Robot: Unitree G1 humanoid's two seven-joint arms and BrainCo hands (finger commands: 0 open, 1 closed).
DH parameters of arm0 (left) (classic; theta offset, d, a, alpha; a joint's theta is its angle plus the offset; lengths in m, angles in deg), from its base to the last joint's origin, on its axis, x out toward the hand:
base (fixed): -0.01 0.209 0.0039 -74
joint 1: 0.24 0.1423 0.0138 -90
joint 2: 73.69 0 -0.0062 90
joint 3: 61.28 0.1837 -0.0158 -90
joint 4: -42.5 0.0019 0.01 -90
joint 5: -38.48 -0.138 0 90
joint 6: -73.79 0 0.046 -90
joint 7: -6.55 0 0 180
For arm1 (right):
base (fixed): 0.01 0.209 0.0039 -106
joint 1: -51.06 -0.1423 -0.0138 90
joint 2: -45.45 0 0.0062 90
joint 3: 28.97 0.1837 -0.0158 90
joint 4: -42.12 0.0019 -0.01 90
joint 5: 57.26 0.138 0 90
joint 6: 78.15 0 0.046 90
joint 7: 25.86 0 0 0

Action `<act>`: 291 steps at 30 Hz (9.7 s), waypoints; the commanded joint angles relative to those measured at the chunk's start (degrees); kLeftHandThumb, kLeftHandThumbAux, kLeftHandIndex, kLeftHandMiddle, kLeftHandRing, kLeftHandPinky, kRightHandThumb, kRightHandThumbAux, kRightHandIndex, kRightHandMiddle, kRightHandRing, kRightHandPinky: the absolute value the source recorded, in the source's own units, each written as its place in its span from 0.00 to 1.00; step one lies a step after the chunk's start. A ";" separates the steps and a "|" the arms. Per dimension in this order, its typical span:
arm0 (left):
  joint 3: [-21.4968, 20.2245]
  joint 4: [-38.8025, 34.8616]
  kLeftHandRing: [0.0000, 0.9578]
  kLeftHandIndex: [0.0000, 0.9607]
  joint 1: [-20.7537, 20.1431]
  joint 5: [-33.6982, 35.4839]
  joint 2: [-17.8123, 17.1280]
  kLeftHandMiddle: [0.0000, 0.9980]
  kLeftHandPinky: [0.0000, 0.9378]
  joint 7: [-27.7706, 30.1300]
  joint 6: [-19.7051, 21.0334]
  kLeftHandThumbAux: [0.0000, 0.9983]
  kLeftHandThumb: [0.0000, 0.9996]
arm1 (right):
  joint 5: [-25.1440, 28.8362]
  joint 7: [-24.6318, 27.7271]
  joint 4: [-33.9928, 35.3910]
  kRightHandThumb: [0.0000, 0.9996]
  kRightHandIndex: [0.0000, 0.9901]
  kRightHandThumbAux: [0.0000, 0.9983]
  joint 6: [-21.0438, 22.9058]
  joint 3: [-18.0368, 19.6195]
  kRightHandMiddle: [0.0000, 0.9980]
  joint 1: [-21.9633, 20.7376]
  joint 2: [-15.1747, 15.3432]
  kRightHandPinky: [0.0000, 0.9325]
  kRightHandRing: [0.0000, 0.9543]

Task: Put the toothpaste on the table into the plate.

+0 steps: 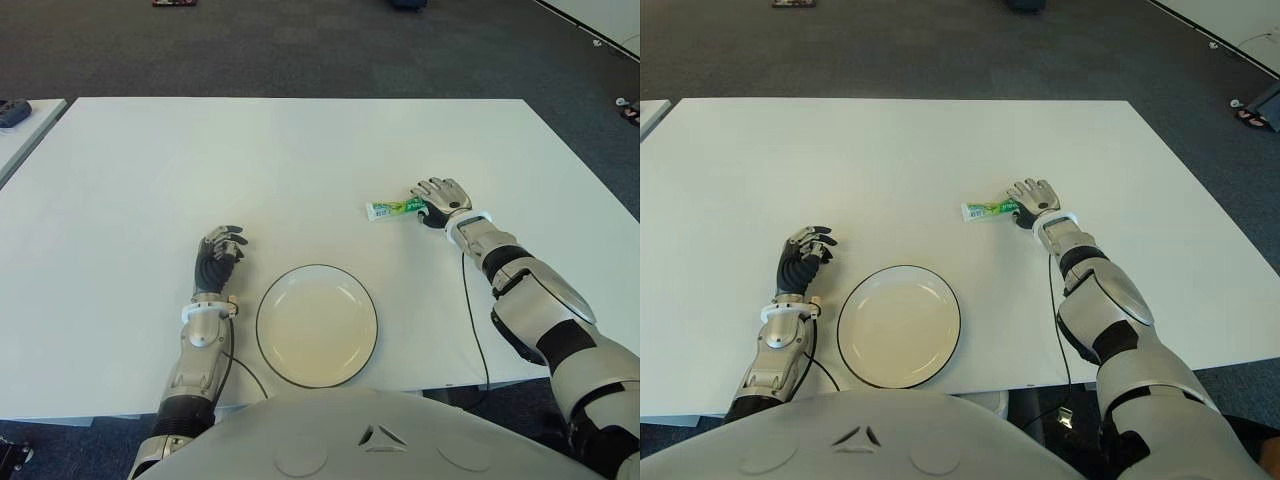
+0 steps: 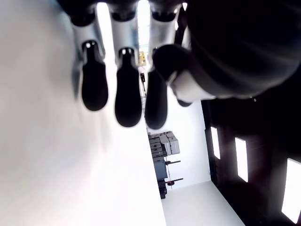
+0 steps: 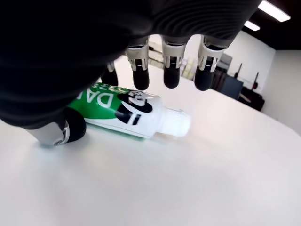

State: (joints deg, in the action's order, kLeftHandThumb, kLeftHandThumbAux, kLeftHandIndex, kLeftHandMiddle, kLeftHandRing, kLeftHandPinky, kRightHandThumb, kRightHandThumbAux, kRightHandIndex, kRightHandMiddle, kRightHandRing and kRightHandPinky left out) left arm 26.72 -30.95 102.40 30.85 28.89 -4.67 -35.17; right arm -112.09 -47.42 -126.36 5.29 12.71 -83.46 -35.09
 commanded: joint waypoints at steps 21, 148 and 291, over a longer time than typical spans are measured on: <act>-0.27 1.01 0.67 0.40 1.55 0.54 0.09 0.52 0.67 0.73 2.06 0.68 0.83 | 0.43 -2.17 -0.82 0.59 0.12 0.57 2.77 0.93 0.18 2.44 -2.73 0.20 0.20; -0.73 4.39 0.64 0.41 -0.70 -0.19 -0.22 0.50 0.61 0.28 2.88 0.69 0.83 | 12.66 -8.93 43.96 0.71 0.44 0.72 -33.59 19.54 0.87 16.21 2.64 0.92 0.91; -0.64 5.02 0.66 0.40 -2.44 -0.44 1.21 0.52 0.64 1.00 3.07 0.68 0.83 | 45.58 24.11 55.81 0.02 0.00 0.47 -37.18 33.36 0.00 22.71 -12.85 0.00 0.00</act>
State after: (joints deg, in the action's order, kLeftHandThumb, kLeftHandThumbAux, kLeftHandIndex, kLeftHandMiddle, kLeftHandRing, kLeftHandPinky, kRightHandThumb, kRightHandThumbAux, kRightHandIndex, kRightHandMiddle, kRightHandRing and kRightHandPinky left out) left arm 25.72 -28.61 99.25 30.13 30.27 -4.64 -33.72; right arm -67.80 -22.52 -69.07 -33.88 43.97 -63.12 -47.14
